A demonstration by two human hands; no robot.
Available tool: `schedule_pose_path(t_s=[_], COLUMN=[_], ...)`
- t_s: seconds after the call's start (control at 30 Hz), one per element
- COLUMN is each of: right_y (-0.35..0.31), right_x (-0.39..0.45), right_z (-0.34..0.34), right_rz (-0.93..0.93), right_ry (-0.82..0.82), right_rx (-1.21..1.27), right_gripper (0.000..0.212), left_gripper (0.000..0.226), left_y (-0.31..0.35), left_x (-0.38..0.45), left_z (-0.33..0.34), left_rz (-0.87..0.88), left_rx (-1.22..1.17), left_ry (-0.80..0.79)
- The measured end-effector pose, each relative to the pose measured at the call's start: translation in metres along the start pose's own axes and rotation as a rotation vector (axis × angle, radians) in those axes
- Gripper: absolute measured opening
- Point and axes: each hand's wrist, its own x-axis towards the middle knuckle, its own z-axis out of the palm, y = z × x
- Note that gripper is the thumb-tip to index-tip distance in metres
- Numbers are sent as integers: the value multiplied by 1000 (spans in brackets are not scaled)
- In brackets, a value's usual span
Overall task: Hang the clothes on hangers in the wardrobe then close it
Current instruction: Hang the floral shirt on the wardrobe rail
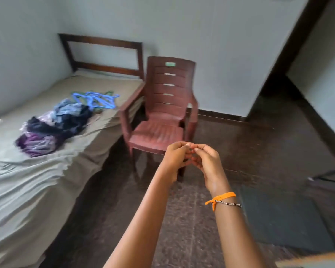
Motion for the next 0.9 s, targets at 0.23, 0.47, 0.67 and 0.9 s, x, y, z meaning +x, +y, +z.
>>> schedule_pose_path(t_s=[0.23,0.47,0.67,0.9], right_y=[31,40,39,75], right_x=[89,202,280,332], right_z=[166,308,414,512], right_rz=[95,150,194,302], right_ry=[-300,-587,-765,-917], right_rx=[-73,-198,-297,-408], right_gripper=[26,27,25,23], left_gripper=[20,18,21,21], left_y=[15,45,75,62], left_x=[63,155,218,270], left_z=[-162,-283,-364,-471], left_rz=[-39,-81,-68,-127], left_rx=[-71,-118,-234,-345], left_ry=[328,571,694,866])
